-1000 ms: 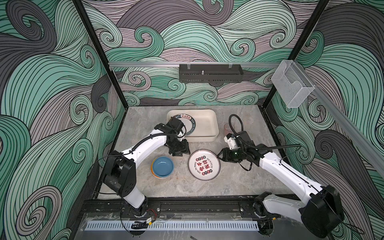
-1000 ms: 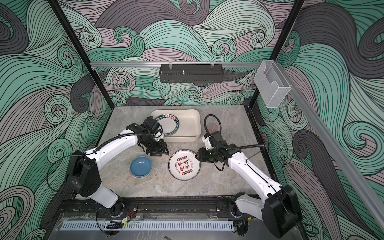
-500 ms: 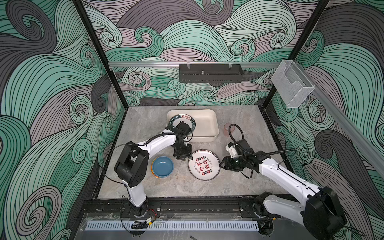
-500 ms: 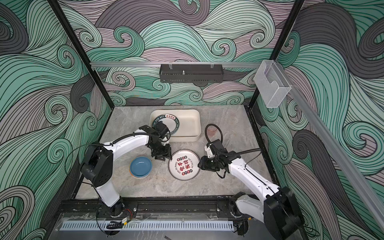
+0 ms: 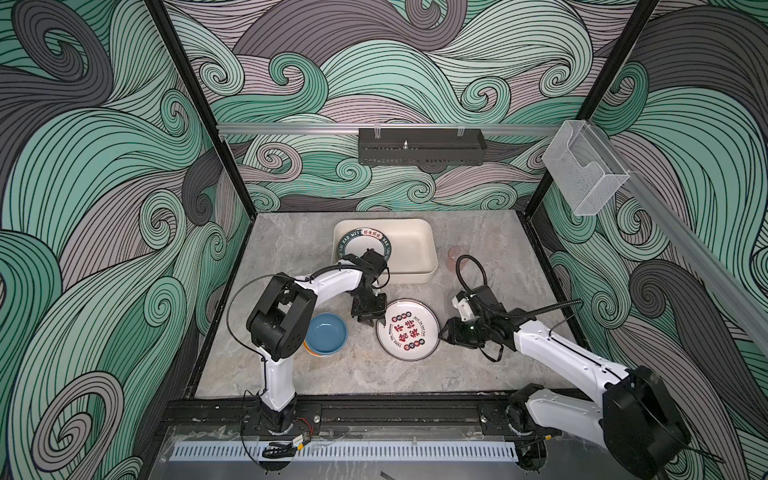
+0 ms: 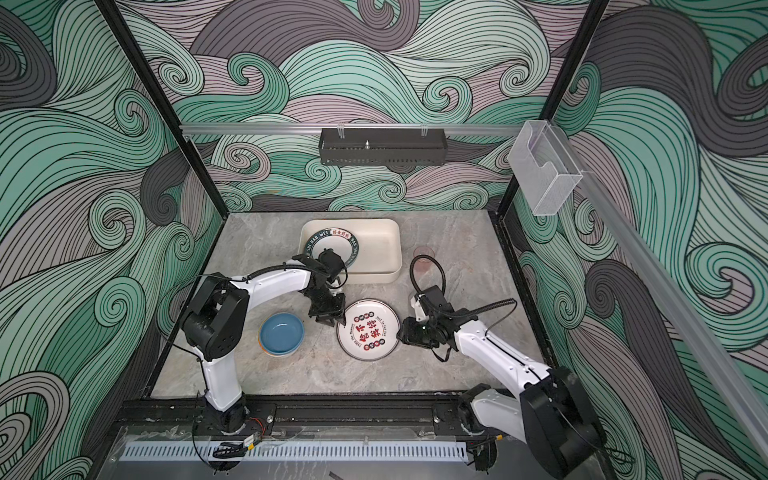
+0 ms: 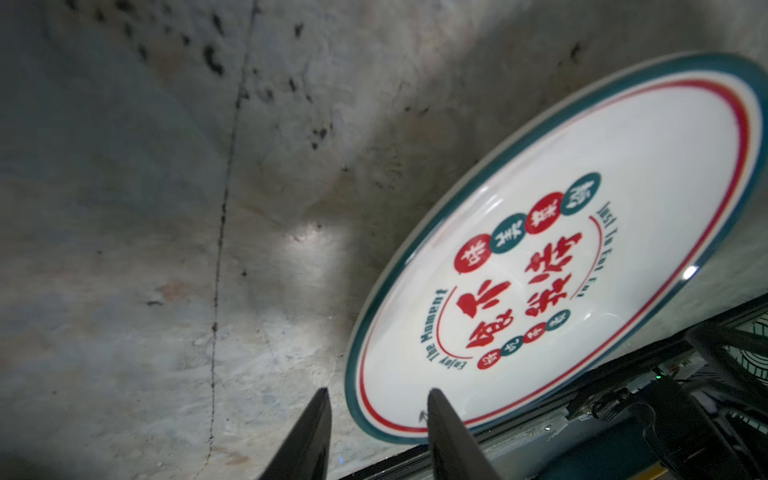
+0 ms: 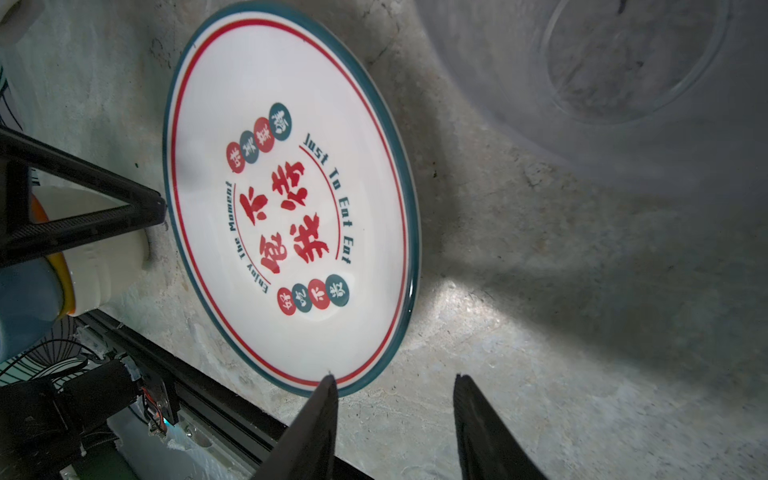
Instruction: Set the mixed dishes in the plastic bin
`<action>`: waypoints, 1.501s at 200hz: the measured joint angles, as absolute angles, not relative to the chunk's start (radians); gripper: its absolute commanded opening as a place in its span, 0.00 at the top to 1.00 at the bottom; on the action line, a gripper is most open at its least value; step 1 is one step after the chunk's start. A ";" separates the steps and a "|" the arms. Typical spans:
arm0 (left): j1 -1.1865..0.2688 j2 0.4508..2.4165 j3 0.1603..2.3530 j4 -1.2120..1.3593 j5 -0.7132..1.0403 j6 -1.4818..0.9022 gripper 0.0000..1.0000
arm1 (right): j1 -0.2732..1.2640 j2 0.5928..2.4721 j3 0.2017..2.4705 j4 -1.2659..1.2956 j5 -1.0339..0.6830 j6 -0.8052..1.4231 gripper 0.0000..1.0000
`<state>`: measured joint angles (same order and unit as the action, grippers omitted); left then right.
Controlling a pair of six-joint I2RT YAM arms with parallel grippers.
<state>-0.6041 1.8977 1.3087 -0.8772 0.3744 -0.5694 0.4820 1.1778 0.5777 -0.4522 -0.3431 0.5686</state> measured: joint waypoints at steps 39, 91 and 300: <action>-0.606 1.915 1.309 -0.865 0.378 -0.570 0.66 | 0.482 1.200 0.565 -0.408 -0.341 0.584 0.52; -0.612 1.929 1.307 -0.853 0.379 -0.570 0.72 | 0.481 1.258 0.558 -0.334 -0.342 0.606 0.54; -0.609 1.929 1.294 -0.883 0.359 -0.568 0.80 | 0.461 1.399 0.478 0.014 -0.403 0.690 0.96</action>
<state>-0.6094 1.9285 1.2938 -0.8825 0.3592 -0.5678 0.4606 1.3991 0.4782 0.0139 -0.4030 0.6899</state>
